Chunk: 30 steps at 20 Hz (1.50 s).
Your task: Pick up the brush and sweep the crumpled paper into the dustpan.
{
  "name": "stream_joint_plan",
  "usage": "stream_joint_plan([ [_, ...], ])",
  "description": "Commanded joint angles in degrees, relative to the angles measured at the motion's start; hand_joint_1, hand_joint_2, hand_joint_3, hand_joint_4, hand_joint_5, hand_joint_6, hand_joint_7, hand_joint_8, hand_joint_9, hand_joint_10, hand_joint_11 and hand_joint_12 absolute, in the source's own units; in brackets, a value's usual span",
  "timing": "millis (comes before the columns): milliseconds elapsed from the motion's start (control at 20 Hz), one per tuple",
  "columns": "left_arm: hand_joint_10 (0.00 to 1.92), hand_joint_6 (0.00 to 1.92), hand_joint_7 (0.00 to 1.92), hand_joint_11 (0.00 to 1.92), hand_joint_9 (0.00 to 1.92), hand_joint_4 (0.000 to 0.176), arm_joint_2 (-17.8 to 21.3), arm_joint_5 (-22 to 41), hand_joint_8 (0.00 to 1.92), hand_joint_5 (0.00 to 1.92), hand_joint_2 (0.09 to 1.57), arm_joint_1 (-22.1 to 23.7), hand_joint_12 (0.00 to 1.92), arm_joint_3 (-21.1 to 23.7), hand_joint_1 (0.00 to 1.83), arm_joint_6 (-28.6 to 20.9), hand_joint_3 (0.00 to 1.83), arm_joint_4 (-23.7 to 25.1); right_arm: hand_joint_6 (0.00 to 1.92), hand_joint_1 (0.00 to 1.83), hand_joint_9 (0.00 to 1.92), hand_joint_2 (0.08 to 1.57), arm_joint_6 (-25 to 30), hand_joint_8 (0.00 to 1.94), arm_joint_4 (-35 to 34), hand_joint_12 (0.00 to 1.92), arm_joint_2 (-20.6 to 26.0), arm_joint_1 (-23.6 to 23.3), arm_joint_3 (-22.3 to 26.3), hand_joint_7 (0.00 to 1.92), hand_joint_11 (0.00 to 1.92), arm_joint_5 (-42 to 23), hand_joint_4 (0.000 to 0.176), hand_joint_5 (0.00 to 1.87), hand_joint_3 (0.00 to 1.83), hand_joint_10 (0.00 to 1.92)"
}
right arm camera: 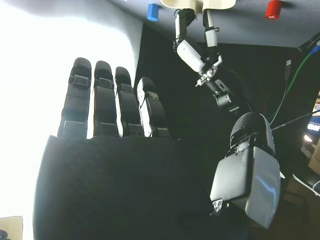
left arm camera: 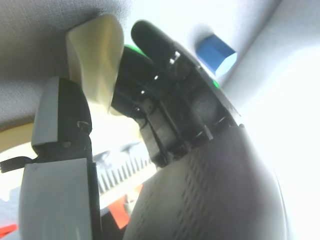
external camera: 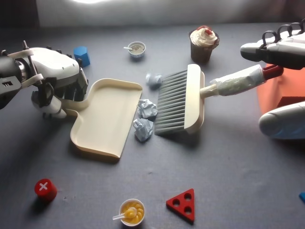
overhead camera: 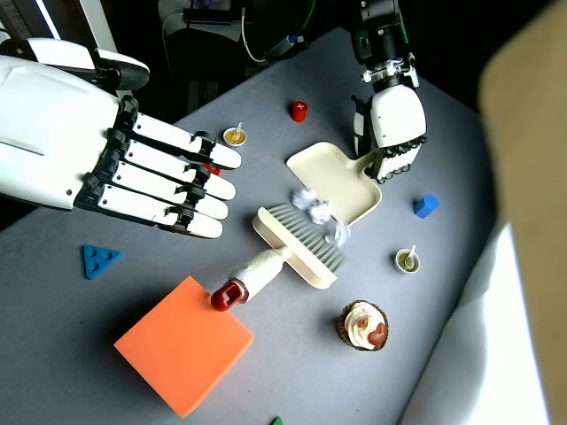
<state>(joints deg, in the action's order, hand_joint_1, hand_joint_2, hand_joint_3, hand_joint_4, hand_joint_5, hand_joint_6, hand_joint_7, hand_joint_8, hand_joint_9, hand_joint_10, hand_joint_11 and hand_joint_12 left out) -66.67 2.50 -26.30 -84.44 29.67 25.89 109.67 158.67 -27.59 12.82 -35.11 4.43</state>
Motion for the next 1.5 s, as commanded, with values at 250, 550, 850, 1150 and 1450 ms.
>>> stream_joint_plan([
  [250,1.11,0.84,1.14,0.8,1.02,0.0,-0.1,0.0,0.62,1.0,1.06,-0.6,1.08,-0.1,1.39,0.8,0.0,0.4,0.0,0.0,0.08,0.91,0.0,0.01,0.7,0.02,0.4,-0.5,0.1,0.06,0.09,6.2,0.0,0.01,0.01,0.01],
  [550,1.07,0.85,1.17,0.85,1.05,0.0,-0.5,1.0,0.56,0.99,1.06,-0.6,1.0,-0.8,1.39,6.0,0.0,-4.6,0.0,0.0,0.06,0.91,-1.6,0.0,0.7,0.01,0.4,-0.2,0.3,0.04,0.07,8.0,0.0,0.0,0.0,0.0],
  [850,1.1,0.82,1.13,0.82,1.03,0.0,0.0,2.3,0.64,1.01,1.06,-0.6,1.02,-0.3,1.39,31.4,0.0,-31.1,0.0,0.0,0.04,0.92,-4.9,0.0,0.7,0.0,0.4,1.9,1.5,0.02,0.04,11.4,0.0,0.0,0.01,0.0],
  [1150,1.17,0.93,1.04,0.81,0.99,0.0,1.5,0.6,0.83,0.91,1.1,0.6,1.07,0.4,1.38,41.0,0.0,-39.4,0.0,0.0,0.02,0.95,-28.7,0.0,-4.8,0.0,0.1,3.0,6.9,0.0,0.02,18.0,0.0,0.0,0.01,0.0],
  [1450,1.05,0.86,1.17,0.89,1.06,0.0,1.2,0.8,0.52,1.01,1.05,2.3,0.94,-1.8,1.39,42.4,0.0,-39.8,0.0,0.19,0.05,1.02,-55.8,0.0,-20.4,0.02,-7.6,7.4,10.1,0.02,0.08,31.7,0.0,0.0,0.02,0.01],
])
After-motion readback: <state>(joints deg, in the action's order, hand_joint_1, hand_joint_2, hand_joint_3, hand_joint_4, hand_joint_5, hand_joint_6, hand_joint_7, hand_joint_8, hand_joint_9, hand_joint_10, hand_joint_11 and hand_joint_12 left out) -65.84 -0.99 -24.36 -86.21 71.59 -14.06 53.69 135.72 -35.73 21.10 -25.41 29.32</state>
